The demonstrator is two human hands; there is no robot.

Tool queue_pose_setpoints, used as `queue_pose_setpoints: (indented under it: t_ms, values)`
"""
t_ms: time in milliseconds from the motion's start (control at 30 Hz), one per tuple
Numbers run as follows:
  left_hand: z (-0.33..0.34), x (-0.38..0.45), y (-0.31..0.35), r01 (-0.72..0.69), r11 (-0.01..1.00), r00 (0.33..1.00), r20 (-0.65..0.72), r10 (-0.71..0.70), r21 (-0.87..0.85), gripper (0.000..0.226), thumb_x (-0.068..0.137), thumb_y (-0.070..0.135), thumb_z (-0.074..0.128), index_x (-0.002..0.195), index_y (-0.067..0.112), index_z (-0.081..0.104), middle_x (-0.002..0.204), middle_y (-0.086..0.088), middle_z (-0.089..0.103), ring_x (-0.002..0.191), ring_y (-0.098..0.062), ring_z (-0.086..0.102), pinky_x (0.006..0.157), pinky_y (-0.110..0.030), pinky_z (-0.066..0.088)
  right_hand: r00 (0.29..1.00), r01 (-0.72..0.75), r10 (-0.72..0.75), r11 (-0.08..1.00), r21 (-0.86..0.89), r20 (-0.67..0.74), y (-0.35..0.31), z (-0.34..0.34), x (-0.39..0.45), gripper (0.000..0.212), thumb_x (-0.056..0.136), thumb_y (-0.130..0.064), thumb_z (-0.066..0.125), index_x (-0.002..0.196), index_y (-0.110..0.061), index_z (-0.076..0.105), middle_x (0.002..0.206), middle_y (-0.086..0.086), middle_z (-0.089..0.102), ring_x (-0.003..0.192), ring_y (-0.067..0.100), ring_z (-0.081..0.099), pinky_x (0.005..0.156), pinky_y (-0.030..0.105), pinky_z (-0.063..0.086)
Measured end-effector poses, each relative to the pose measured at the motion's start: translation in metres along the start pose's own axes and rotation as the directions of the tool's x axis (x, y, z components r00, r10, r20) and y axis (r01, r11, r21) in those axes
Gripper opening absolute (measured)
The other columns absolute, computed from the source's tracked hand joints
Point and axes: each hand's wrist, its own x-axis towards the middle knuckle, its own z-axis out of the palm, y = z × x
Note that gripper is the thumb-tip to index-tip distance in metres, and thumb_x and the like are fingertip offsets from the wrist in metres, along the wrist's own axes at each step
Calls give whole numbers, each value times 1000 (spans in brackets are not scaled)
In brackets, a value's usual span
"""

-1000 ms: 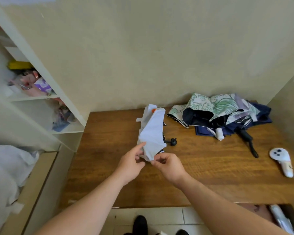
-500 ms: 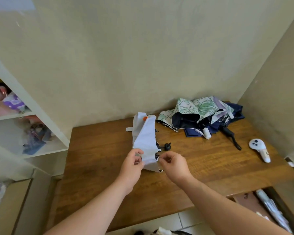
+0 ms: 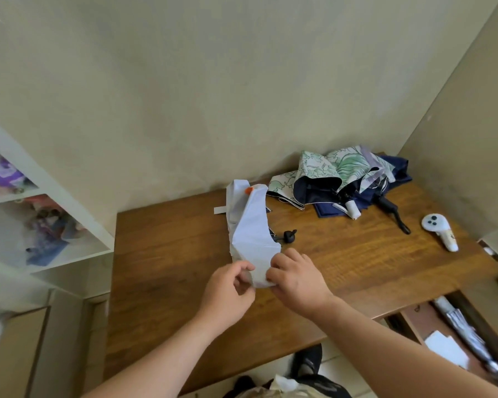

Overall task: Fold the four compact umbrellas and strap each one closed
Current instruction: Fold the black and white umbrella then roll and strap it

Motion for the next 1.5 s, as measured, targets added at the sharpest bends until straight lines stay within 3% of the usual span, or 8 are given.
queue_pose_setpoints:
  t_ms: [167,500,667,800,967,1200,1400,1500]
  values:
    - [16,5,-24,-330,734,937,114,329,594,59,79,52,84,131,43,57,141,9,44,131,-16,41,111,-36,45,993,91,-97,991,101,62,-6,9,-19,10,86,-33,71,84,-26,64,90,-6,55,81,19,45,59,32,35]
    - [41,2,-65,-554,599,831,335,444,579,22,86,37,73,107,36,70,119,14,64,115,-14,58,103,-37,52,930,159,-217,966,205,298,7,51,-56,13,86,-38,69,95,-32,62,96,-6,50,90,21,51,64,33,41]
    - [51,4,-64,44,902,984,137,-113,429,20,87,31,71,104,34,61,113,19,57,110,-8,54,97,-28,50,946,35,-132,949,313,296,22,67,-55,12,85,-38,63,92,-30,69,97,-5,55,91,23,55,66,36,50]
    - [55,8,-49,689,668,720,363,-591,-280,23,98,14,55,107,29,71,106,0,76,98,-19,69,83,-34,50,949,27,-141,928,372,282,27,79,-59,10,83,-33,69,91,-28,68,97,-5,54,90,21,52,68,34,50]
    - [60,-1,-44,737,439,672,483,-561,-514,29,102,23,61,127,39,62,113,1,79,102,-24,73,81,-35,50,955,29,-147,909,416,256,17,85,-66,10,86,-29,70,95,-25,70,96,-5,55,88,21,54,71,31,47]
    - [71,-16,-52,697,586,709,517,-480,-413,24,101,18,71,123,24,70,114,0,78,101,-16,76,87,-32,56,940,-278,131,830,484,315,7,83,-78,12,80,-21,64,90,-24,58,94,-6,56,88,18,54,72,27,46]
    - [74,-23,-54,660,601,752,395,-528,-452,15,100,17,71,113,22,78,101,-2,79,99,-19,73,94,-37,60,289,-854,466,-268,445,836,-5,77,-80,19,87,-8,60,102,-18,56,85,8,67,72,26,62,70,43,51]
    - [72,-26,-53,625,633,781,360,-511,-457,11,98,18,75,107,21,78,98,-4,78,91,-17,69,90,-34,59,250,-782,314,-492,382,916,-13,72,-70,12,98,-18,62,109,-19,59,102,13,76,84,29,69,74,40,53]
